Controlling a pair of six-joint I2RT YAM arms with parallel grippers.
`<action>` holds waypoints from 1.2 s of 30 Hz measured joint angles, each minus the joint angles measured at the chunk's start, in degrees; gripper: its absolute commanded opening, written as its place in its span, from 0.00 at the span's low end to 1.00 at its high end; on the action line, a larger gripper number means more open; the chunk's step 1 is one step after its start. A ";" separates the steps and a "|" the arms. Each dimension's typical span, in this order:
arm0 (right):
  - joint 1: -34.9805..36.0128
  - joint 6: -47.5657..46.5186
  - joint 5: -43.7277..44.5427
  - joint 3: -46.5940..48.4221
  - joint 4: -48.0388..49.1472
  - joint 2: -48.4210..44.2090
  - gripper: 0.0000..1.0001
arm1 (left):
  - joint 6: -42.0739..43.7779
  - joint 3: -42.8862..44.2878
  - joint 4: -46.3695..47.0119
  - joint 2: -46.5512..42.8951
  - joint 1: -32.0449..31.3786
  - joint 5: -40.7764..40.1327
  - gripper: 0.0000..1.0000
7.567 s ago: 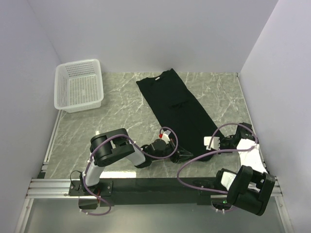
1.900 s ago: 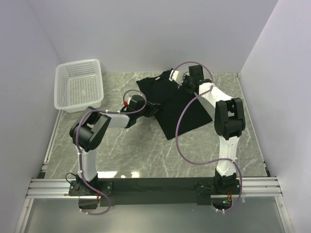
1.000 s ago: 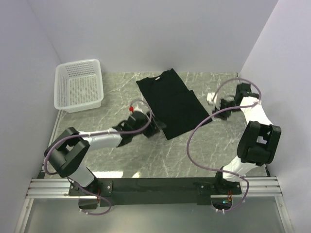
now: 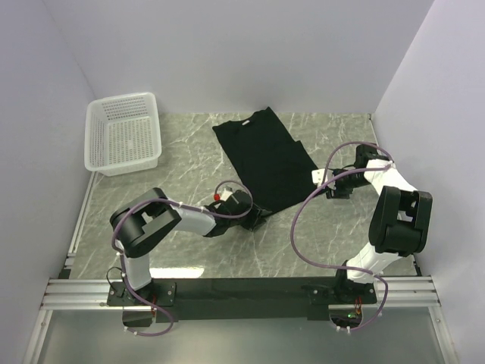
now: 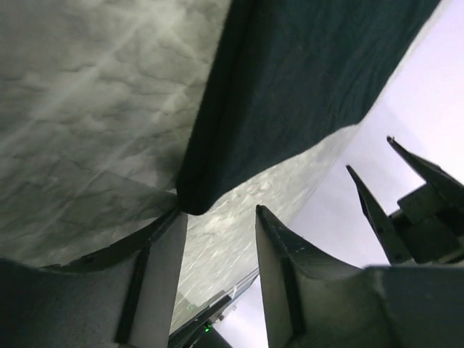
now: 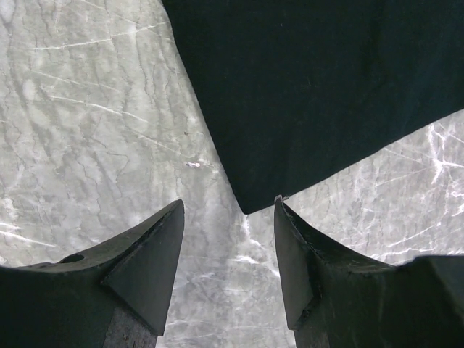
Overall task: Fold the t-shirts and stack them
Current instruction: Fold the T-shirt at the center of the board.
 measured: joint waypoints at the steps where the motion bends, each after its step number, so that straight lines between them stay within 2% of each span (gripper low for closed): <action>1: 0.00 -0.02 -0.02 0.00 0.00 0.00 0.59 | -0.48 0.15 -0.72 -0.04 0.00 -0.26 0.46; 8: 0.00 -1.42 0.04 0.09 -0.33 0.13 0.60 | -0.87 1.75 -4.20 0.11 -0.04 -2.32 0.41; 12: 0.00 -2.64 0.96 0.09 -0.42 0.33 0.60 | -0.59 3.39 -4.07 1.90 0.13 -2.69 0.26; 13: 0.00 -2.86 1.27 0.09 -0.44 0.44 0.60 | -0.55 3.63 -3.78 2.38 0.24 -2.64 0.20; 18: 0.00 -3.48 2.12 0.24 -0.74 1.99 0.60 | 0.31 3.74 -3.30 2.91 0.37 -2.64 0.06; 23: 0.46 -3.63 3.13 1.31 -1.42 4.87 0.60 | 1.03 3.06 -1.86 2.91 0.39 -2.56 0.01; 36: 3.54 -3.65 7.10 3.48 3.13 9.57 0.57 | 2.16 1.18 1.79 2.84 0.66 -1.09 0.01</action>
